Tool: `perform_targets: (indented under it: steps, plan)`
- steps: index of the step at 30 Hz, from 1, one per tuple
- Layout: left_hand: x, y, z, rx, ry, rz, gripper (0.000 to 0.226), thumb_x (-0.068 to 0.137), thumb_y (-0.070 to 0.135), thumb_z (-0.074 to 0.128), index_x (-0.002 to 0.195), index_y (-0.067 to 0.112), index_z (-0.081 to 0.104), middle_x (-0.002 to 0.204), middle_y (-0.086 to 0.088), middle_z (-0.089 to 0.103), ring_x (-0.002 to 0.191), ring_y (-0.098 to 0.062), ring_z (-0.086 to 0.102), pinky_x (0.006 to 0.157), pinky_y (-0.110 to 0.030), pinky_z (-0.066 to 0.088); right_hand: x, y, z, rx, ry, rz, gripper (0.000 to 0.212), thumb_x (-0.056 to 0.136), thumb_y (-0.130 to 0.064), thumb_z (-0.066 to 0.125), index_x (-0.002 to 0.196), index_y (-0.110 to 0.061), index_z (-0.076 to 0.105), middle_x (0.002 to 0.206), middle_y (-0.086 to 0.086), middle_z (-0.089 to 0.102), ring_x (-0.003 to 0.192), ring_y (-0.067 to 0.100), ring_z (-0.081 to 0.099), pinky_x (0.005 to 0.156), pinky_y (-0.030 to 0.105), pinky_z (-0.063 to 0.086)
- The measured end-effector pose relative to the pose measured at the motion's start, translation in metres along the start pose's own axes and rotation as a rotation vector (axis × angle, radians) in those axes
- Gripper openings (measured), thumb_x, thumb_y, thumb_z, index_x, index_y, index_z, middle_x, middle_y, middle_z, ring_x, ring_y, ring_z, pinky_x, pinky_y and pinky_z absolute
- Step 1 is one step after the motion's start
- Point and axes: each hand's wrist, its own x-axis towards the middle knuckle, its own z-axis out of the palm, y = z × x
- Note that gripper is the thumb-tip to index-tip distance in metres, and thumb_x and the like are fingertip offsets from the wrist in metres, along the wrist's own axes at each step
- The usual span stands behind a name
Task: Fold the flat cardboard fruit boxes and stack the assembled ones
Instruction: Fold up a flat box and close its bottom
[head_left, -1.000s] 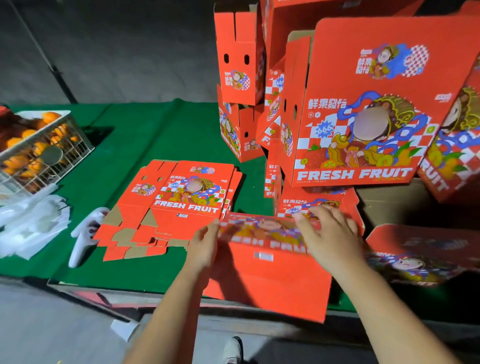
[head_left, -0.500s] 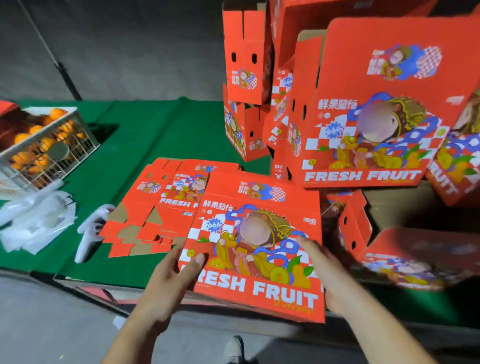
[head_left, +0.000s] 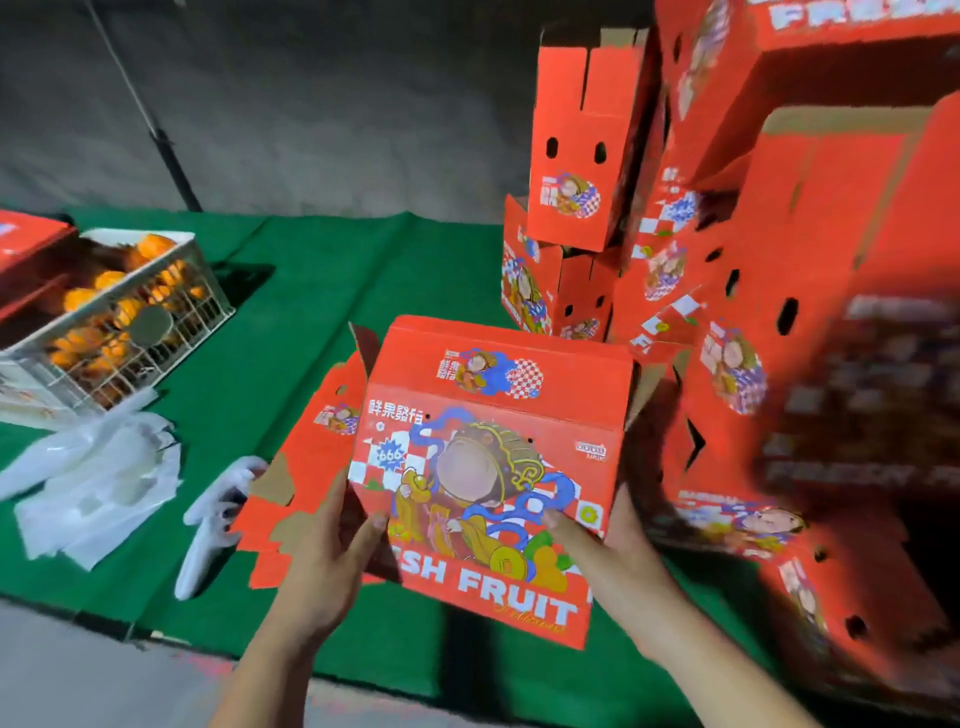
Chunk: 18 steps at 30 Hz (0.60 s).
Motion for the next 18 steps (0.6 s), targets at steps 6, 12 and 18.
perform_targets:
  steps: [6, 12, 18]
  plan:
    - [0.16, -0.003, 0.037, 0.156, -0.082, -0.069, 0.109, 0.085, 0.074, 0.056, 0.163, 0.033, -0.008, 0.168, 0.006, -0.023, 0.148, -0.001, -0.034, 0.126, -0.038, -0.012, 0.115, -0.032, 0.061, -0.18, 0.115, -0.258, 0.091, 0.096, -0.01, 0.07, 0.163, -0.022, 0.01, 0.165, -0.001, 0.033, 0.149, 0.008, 0.036, 0.124, 0.039, 0.03]
    - [0.304, 0.003, 0.081, -0.079, -0.204, -0.147, 0.062, 0.1, 0.027, 0.065, 0.146, 0.036, 0.025, 0.093, -0.01, 0.066, 0.082, -0.023, 0.066, 0.069, -0.018, 0.052, 0.261, -0.036, 0.079, -0.84, 0.21, -0.308, 0.097, 0.099, -0.02, 0.062, 0.162, -0.013, -0.011, 0.17, 0.012, -0.016, 0.158, 0.021, -0.012, 0.127, 0.04, -0.006]
    - [0.301, -0.056, 0.095, -0.05, -0.417, -0.181, 0.067, 0.102, 0.015, 0.06, 0.158, 0.038, 0.032, 0.128, 0.022, 0.059, 0.118, 0.0, 0.062, 0.103, -0.03, 0.05, 0.286, 0.0, 0.078, -0.678, -0.057, 0.069, 0.069, 0.101, -0.011, 0.054, 0.162, -0.029, 0.026, 0.155, 0.002, 0.047, 0.105, 0.007, 0.065, 0.087, 0.015, 0.046]
